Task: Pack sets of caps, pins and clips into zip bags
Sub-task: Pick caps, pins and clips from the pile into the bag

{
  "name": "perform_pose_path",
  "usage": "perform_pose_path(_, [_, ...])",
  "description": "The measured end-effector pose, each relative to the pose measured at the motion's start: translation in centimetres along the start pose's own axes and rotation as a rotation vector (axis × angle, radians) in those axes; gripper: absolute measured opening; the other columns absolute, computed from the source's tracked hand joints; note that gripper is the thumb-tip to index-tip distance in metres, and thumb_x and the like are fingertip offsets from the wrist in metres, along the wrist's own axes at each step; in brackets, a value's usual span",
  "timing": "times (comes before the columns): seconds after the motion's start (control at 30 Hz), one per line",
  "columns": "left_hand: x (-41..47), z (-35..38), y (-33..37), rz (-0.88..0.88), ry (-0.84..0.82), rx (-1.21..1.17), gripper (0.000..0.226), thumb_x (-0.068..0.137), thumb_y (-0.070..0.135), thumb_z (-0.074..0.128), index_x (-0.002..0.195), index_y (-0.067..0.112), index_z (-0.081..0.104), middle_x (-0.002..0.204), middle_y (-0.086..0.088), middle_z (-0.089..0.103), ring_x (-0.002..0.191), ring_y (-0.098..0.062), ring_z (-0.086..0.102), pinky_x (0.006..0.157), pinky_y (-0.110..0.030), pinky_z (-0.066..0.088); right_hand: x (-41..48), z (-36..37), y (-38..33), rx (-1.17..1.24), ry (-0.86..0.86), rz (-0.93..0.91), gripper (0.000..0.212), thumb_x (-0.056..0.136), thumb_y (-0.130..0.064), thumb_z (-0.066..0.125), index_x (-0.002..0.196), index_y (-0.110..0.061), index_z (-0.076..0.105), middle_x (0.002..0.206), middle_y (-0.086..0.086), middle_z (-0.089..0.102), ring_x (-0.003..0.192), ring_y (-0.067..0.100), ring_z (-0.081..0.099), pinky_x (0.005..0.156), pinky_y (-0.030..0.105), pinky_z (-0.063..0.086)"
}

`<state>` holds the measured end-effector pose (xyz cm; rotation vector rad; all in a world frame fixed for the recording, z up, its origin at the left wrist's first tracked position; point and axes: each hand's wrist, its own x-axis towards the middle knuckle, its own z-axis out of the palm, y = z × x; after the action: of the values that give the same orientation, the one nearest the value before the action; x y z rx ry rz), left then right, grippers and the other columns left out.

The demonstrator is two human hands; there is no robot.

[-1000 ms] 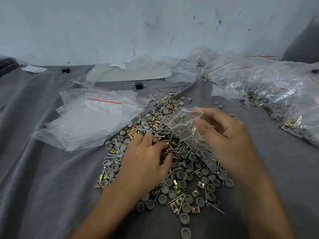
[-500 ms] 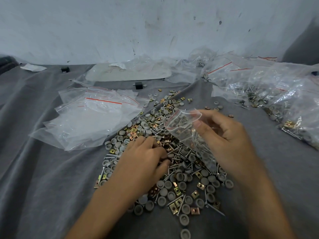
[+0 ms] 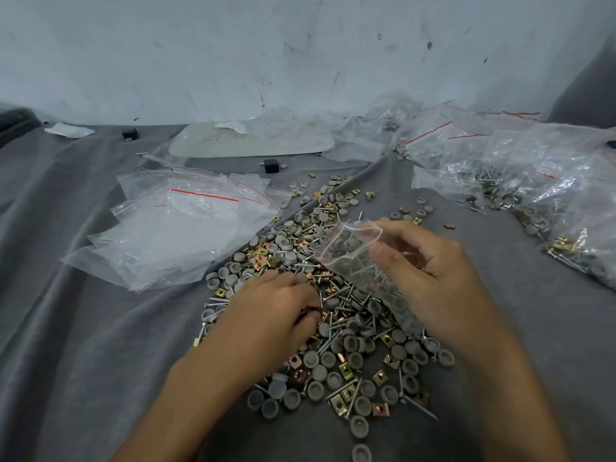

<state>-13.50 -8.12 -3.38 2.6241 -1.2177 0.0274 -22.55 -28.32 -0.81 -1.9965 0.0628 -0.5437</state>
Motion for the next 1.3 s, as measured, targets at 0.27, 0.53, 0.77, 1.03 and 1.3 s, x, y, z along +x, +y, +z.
perform_pose_path(0.27, [-0.2,-0.1,0.1,-0.028,0.021,-0.014,0.030,0.107,0.040,0.031,0.119,0.033,0.057,0.102,0.018,0.046,0.101,-0.007,0.043,0.093,-0.024,0.034,0.0,0.1,0.1,-0.018,-0.019,0.006,0.025,0.100,-0.034,0.061,0.122,-0.045,0.069,0.105,-0.024,0.072,0.096,-0.001,0.066,0.077,0.019,0.046])
perform_pose_path(0.53, [0.1,-0.5,0.0,-0.116,0.205,-0.229,0.025,0.103,0.043,0.035,0.098,0.031,0.056,0.088,0.017,0.055,0.088,-0.007,0.049,0.074,-0.031,0.038,0.0,0.3,0.1,-0.026,-0.058,0.021,0.025,0.099,-0.037,0.061,0.120,-0.047,0.069,0.107,-0.024,0.072,0.099,0.000,0.068,0.080,0.029,0.056])
perform_pose_path(0.77, [0.1,-0.9,0.4,-0.185,0.458,-0.571,0.018,0.098,0.050,0.054,0.087,0.036,0.059,0.071,0.021,0.058,0.062,-0.001,0.051,0.054,-0.018,0.034,0.0,0.6,-0.2,-0.069,-0.127,-0.007,0.023,0.099,-0.031,0.064,0.116,-0.045,0.070,0.109,-0.023,0.072,0.101,-0.001,0.067,0.080,0.024,0.049])
perform_pose_path(1.03, [0.1,-0.9,-0.2,-0.226,0.425,-0.546,0.017,0.103,0.036,0.054,0.086,0.033,0.056,0.069,0.021,0.058,0.060,-0.002,0.052,0.054,-0.019,0.032,0.0,0.5,-0.1,-0.049,-0.107,-0.005,0.023,0.099,-0.033,0.062,0.116,-0.047,0.070,0.108,-0.025,0.071,0.102,-0.003,0.067,0.081,0.023,0.053])
perform_pose_path(1.3, [0.2,-0.3,0.4,-0.101,0.219,-0.276,0.011,0.097,0.040,0.061,0.101,0.033,0.069,0.088,0.017,0.057,0.094,-0.008,0.051,0.086,-0.035,0.044,0.0,0.1,0.0,0.005,0.043,-0.002,0.022,0.100,-0.032,0.062,0.118,-0.041,0.071,0.098,-0.023,0.073,0.086,-0.005,0.066,0.070,0.008,0.046])
